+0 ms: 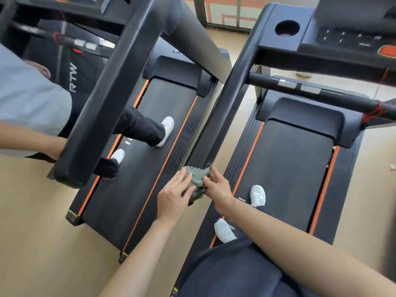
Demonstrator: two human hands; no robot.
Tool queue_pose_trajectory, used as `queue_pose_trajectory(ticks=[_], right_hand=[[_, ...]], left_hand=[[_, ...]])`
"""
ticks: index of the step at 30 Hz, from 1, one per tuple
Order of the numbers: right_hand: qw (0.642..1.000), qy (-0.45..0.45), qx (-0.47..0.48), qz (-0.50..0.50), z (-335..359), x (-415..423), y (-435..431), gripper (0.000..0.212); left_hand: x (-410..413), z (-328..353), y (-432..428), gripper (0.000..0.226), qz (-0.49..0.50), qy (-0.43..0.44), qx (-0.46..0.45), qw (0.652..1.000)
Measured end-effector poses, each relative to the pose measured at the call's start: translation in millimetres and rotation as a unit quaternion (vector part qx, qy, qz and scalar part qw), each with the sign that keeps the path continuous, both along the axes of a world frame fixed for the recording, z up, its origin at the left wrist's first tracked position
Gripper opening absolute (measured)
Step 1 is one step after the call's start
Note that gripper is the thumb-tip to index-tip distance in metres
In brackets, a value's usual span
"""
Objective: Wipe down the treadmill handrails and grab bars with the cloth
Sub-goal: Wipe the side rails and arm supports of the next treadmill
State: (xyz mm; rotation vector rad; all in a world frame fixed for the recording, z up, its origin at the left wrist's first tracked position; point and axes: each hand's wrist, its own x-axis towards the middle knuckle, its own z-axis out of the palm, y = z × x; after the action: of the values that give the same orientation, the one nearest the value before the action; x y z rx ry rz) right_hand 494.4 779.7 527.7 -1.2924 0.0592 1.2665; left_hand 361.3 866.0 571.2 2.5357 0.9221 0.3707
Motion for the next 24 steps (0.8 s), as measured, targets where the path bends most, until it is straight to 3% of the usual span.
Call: queue_pose_trajectory(ticks=[5, 24], right_hand=[[0.999, -0.051, 0.004, -0.009, -6.1, 48.5, 15.7, 0.036], [0.977, -0.18, -0.053, -0.106, -2.0, 235.8, 82.5, 0.039]], left_hand=[[49.8, 1.0, 15.3, 0.041, 0.003, 0.01, -0.014, 1.0], [253.1, 15.9, 90.0, 0.054, -0.007, 0.091, -0.045, 0.995]])
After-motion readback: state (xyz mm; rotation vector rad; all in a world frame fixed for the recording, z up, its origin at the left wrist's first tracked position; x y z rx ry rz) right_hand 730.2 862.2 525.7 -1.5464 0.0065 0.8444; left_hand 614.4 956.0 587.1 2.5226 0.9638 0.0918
